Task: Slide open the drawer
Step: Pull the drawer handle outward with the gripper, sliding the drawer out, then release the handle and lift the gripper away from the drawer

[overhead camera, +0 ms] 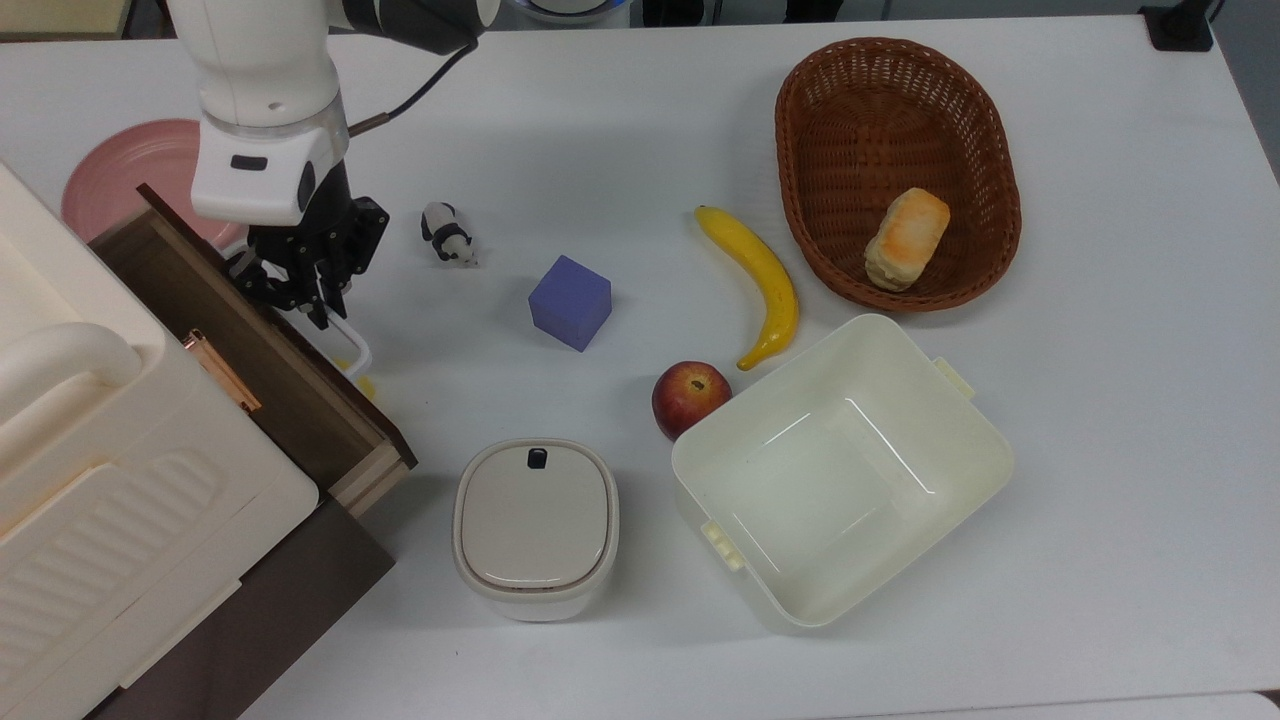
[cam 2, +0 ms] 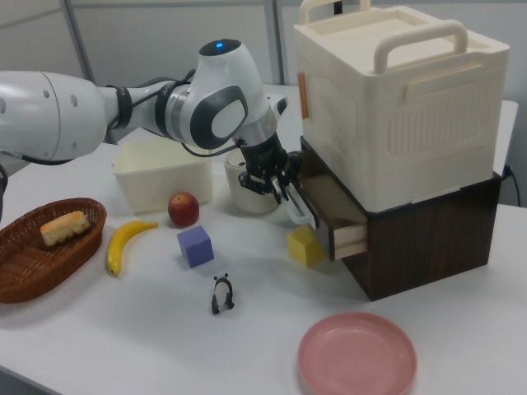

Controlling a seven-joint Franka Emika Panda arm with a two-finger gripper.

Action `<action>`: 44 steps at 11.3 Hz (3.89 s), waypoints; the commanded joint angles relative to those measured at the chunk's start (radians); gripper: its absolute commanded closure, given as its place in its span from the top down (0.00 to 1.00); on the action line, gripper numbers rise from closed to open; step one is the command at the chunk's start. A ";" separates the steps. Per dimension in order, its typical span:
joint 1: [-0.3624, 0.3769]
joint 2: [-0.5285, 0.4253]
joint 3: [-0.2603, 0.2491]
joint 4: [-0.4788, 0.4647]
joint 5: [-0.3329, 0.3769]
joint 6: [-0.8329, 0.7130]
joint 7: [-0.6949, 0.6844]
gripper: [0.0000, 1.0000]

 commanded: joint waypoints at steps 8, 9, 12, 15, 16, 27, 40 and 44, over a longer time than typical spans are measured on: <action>0.053 -0.090 0.008 -0.093 -0.002 -0.029 0.035 0.05; 0.053 -0.090 0.008 -0.093 -0.002 -0.034 0.035 0.05; 0.053 -0.090 0.008 -0.093 -0.004 -0.040 0.028 0.05; 0.053 -0.090 0.008 -0.099 -0.013 -0.040 0.012 0.05; 0.053 -0.098 0.008 -0.105 -0.013 -0.043 0.012 0.05; 0.055 -0.110 0.025 -0.133 -0.027 -0.055 0.012 0.05; 0.066 -0.100 0.042 -0.125 -0.041 -0.057 0.110 0.61; 0.066 -0.139 0.045 -0.123 -0.037 -0.072 0.189 0.65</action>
